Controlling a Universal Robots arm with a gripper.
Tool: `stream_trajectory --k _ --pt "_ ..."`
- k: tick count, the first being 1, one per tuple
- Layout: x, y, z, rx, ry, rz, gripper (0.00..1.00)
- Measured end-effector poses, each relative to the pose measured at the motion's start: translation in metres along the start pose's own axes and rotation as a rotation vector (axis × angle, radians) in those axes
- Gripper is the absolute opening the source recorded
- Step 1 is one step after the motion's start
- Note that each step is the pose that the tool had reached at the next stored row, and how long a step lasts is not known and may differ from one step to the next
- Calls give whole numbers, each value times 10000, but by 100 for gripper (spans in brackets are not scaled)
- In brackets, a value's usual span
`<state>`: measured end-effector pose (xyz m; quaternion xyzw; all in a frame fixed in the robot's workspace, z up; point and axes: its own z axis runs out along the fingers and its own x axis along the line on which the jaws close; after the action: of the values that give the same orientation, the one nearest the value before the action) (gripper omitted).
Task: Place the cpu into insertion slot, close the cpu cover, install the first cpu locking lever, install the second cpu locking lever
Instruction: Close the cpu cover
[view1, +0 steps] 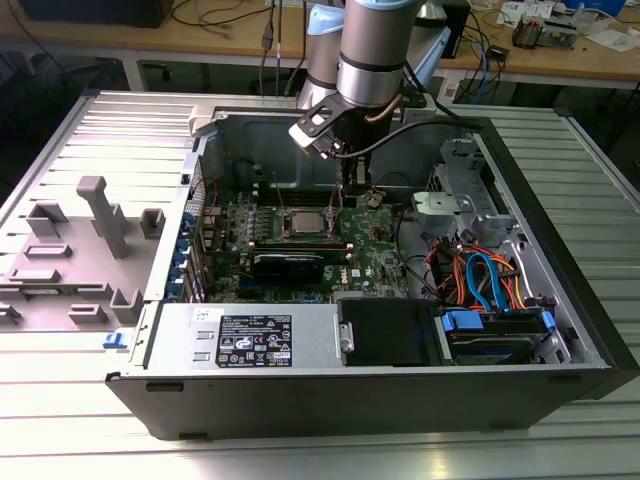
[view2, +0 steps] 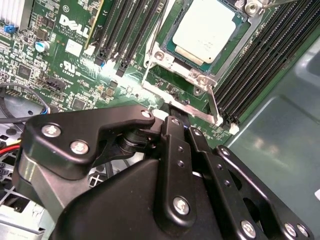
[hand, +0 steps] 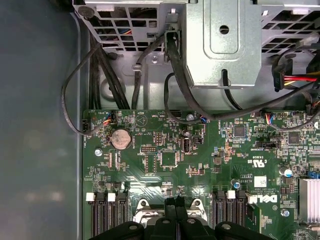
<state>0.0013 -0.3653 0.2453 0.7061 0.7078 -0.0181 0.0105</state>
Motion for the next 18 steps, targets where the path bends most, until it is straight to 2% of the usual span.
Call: stream_trajectory --k 14,18 --pt "2 -56 55 1 -1 0 11" --pt "3 -123 73 0 0 -1 11"
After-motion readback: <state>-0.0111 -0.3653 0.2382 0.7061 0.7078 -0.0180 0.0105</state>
